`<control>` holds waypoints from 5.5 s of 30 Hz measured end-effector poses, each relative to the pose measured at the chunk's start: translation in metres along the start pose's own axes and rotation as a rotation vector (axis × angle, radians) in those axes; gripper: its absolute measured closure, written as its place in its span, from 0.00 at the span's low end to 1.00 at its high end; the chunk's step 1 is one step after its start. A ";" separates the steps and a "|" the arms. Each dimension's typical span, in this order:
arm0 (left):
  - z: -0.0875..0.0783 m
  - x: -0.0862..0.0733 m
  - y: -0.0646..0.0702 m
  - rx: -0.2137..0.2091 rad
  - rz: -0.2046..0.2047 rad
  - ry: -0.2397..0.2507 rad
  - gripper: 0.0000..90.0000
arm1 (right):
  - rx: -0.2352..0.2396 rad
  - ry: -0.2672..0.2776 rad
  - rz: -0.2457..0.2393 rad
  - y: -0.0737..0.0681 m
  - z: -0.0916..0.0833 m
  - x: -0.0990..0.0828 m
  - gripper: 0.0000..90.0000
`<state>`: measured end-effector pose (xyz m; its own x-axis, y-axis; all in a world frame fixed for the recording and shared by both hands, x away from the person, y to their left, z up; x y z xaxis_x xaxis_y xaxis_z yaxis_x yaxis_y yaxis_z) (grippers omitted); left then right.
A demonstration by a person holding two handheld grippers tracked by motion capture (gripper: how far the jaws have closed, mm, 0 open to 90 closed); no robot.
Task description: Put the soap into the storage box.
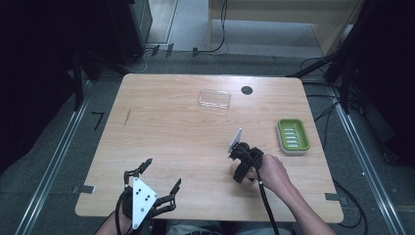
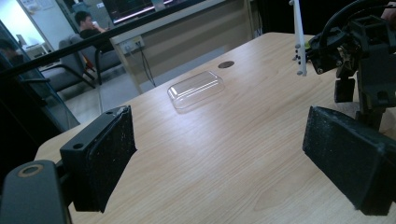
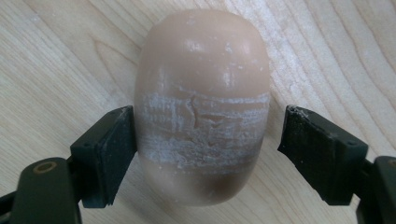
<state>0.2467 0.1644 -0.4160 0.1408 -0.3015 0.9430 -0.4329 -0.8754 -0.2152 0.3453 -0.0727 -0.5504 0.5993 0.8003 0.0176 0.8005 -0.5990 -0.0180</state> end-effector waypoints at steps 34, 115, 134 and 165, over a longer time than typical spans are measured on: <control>-0.001 0.000 -0.001 0.002 -0.004 0.004 0.11 | -0.011 -0.009 -0.021 -0.002 -0.007 -0.002 0.37; -0.001 0.001 -0.001 0.003 -0.008 0.006 0.11 | -0.031 -0.041 0.210 0.070 -0.027 -0.081 0.37; -0.001 0.001 -0.002 0.004 -0.010 0.005 0.11 | -0.047 -0.028 0.275 0.090 -0.034 -0.097 0.37; 0.000 0.001 -0.001 0.003 -0.010 0.006 0.11 | -0.061 0.002 0.331 0.114 -0.051 -0.105 0.37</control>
<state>0.2472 0.1649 -0.4151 0.1403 -0.2903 0.9466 -0.4287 -0.8796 -0.2062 0.3735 -0.2265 -0.5034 0.8268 0.5620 0.0232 0.5611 -0.8269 0.0362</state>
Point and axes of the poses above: each handheld gripper's, and its own axes: z roughly forward along the jaws, x roughly out of its top, y roughly to its right, the point moved 9 cm from there along z, roughly forward along the jaws, and after that the axes turned 6 degrees about -z, right-handed, at the moved point
